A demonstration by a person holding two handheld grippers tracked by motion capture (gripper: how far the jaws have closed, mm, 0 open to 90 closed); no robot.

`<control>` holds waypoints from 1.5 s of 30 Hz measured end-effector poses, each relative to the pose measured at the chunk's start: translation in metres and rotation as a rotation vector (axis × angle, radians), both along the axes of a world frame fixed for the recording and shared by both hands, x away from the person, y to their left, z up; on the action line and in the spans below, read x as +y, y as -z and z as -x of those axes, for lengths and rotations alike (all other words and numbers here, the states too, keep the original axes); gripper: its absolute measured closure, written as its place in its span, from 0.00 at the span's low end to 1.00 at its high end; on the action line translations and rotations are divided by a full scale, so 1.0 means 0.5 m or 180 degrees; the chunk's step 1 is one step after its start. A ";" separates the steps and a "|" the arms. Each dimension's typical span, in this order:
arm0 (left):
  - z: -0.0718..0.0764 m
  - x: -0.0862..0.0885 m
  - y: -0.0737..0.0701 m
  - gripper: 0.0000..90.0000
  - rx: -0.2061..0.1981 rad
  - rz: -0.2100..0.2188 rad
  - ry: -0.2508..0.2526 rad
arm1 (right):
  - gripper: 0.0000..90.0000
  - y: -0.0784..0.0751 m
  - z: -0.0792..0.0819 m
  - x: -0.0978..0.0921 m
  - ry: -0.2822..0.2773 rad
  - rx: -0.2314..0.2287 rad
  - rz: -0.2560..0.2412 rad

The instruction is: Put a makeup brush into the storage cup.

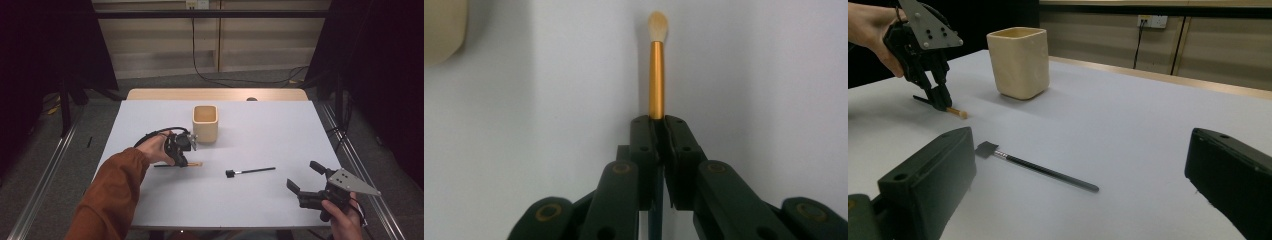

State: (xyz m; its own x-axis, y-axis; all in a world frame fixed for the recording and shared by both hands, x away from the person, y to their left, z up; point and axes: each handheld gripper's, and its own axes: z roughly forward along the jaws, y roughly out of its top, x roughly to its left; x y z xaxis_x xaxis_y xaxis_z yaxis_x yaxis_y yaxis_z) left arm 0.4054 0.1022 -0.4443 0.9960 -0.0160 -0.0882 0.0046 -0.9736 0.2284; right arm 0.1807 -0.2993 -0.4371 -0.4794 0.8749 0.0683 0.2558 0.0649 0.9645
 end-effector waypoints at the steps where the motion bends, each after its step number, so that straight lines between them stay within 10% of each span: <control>1: 0.001 0.001 -0.002 0.94 0.0002 0.0017 -0.0048 | 0.00 0.000 0.000 0.000 -0.0001 -0.0003 0.0002; 25: 0.002 0.033 -0.076 0.93 0.0258 0.0713 -0.0631 | 0.00 0.000 -0.001 -0.001 0.0021 -0.0008 -0.0011; 45: 0.025 0.105 -0.103 0.93 0.0152 0.1445 -0.1191 | 0.00 0.001 -0.001 0.000 0.0035 -0.0003 -0.0017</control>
State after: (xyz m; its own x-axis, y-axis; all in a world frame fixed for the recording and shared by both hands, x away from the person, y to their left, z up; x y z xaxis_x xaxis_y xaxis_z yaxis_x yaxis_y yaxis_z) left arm 0.3931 0.1548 -0.3930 0.9363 0.2890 -0.1997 0.3495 -0.7087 0.6129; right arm 0.1811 -0.2994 -0.4375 -0.4698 0.8798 0.0726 0.2556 0.0569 0.9651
